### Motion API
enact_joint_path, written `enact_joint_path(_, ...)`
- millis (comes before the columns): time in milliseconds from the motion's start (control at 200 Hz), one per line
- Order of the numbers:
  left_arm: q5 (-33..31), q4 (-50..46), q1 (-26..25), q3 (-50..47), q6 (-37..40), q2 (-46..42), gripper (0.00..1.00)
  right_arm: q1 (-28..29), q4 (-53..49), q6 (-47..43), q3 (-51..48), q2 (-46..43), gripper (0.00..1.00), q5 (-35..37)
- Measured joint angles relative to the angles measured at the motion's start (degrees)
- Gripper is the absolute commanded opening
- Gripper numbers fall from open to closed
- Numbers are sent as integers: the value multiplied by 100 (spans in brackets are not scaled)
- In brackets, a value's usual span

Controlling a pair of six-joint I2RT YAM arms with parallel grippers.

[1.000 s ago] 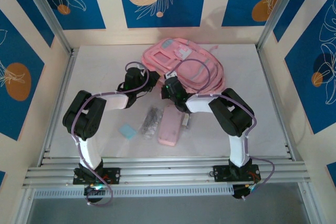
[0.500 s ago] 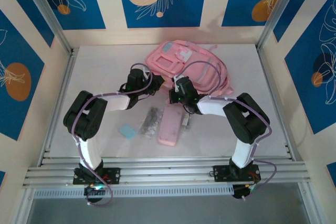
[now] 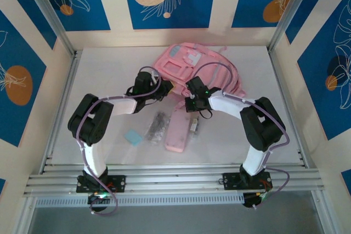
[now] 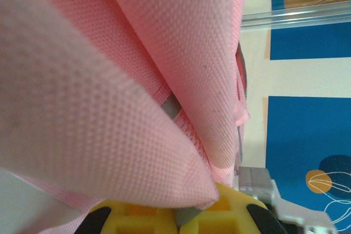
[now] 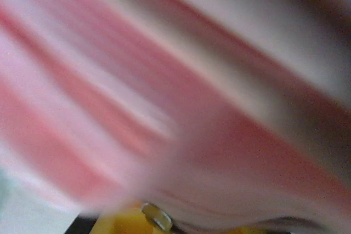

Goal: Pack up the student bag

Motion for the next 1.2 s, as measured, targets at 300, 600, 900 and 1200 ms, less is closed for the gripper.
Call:
enact_joint_path(300,127,-197,225,238,317,219,0,-424,-1237,-219,9,-151,0,533)
enact_joint_path(600,144,-1121,726,1589,1165,855,4,-754,-1803,-256,151,-678,0,170)
enact_joint_path(900,94,-1700,911,2232,1497,1174,98,-136,-1565,162,1086,-278,0,-1471)
enact_joint_path(1200,142,-802,699,-140,866,-428,100,59,-1375,675,2474,848,0,-2691)
